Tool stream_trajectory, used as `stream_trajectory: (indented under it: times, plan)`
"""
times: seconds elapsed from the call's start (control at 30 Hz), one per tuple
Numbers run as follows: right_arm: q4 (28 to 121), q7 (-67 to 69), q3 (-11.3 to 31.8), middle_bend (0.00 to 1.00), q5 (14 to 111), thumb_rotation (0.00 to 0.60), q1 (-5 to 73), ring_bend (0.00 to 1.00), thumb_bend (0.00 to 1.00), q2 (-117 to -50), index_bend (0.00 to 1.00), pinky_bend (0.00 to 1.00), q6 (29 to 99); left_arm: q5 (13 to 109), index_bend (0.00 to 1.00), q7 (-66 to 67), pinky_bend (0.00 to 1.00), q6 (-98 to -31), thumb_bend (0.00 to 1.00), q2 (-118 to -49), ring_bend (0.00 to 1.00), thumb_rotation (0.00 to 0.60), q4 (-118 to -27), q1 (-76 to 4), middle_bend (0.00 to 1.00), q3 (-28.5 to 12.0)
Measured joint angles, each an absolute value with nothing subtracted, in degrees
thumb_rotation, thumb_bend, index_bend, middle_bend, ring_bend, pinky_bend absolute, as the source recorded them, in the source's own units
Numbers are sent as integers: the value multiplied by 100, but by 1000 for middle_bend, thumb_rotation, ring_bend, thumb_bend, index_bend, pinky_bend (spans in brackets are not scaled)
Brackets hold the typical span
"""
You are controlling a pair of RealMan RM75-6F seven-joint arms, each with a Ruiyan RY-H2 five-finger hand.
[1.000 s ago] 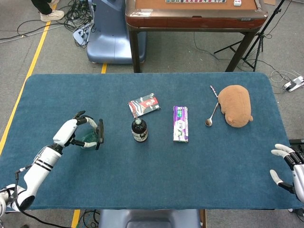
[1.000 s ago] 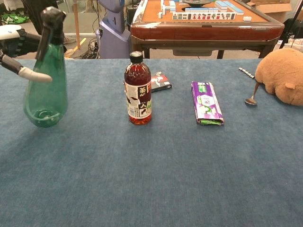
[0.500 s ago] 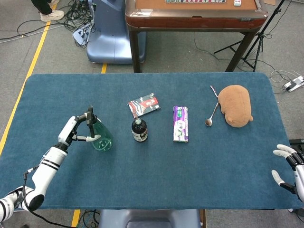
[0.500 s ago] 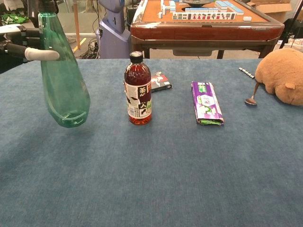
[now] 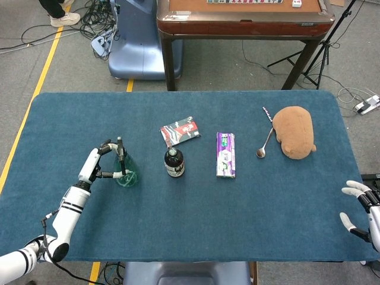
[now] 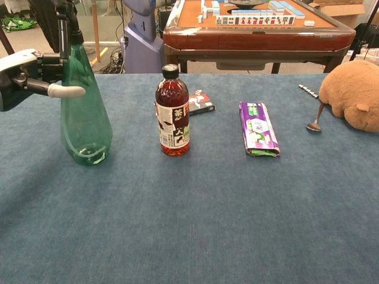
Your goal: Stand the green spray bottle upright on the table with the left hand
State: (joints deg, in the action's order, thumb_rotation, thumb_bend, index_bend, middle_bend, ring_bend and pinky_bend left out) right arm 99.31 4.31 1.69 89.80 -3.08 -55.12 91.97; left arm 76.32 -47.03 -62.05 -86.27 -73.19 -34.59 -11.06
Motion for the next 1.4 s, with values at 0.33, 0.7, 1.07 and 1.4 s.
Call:
stream_trajectory:
  times: [0.33, 0.7, 1.07, 1.4]
  plan:
    - [9906, 449, 183, 244, 8969, 600, -267, 184, 269, -5535, 318, 295, 9137, 7843, 115, -4707, 0, -6114, 214, -8479, 0, 600, -7268, -3400, 89, -996]
    - [9899, 464, 191, 244, 8976, 600, -254, 184, 269, -5533, 318, 294, 9134, 7874, 47, -4778, 0, -6123, 214, -8330, 0, 600, -7368, -3277, 34, -991]
    - [9905, 457, 190, 245, 8991, 600, -242, 184, 270, -5540, 318, 295, 9126, 7949, 47, -4908, 0, -6182, 214, -8165, 0, 600, -7452, -3150, 34, -960]
    - [9924, 435, 190, 244, 8990, 600, -245, 184, 270, -5528, 318, 295, 9137, 8116, 11, -4850, 0, -6270, 213, -7985, 0, 600, -7517, -3066, 2, -870]
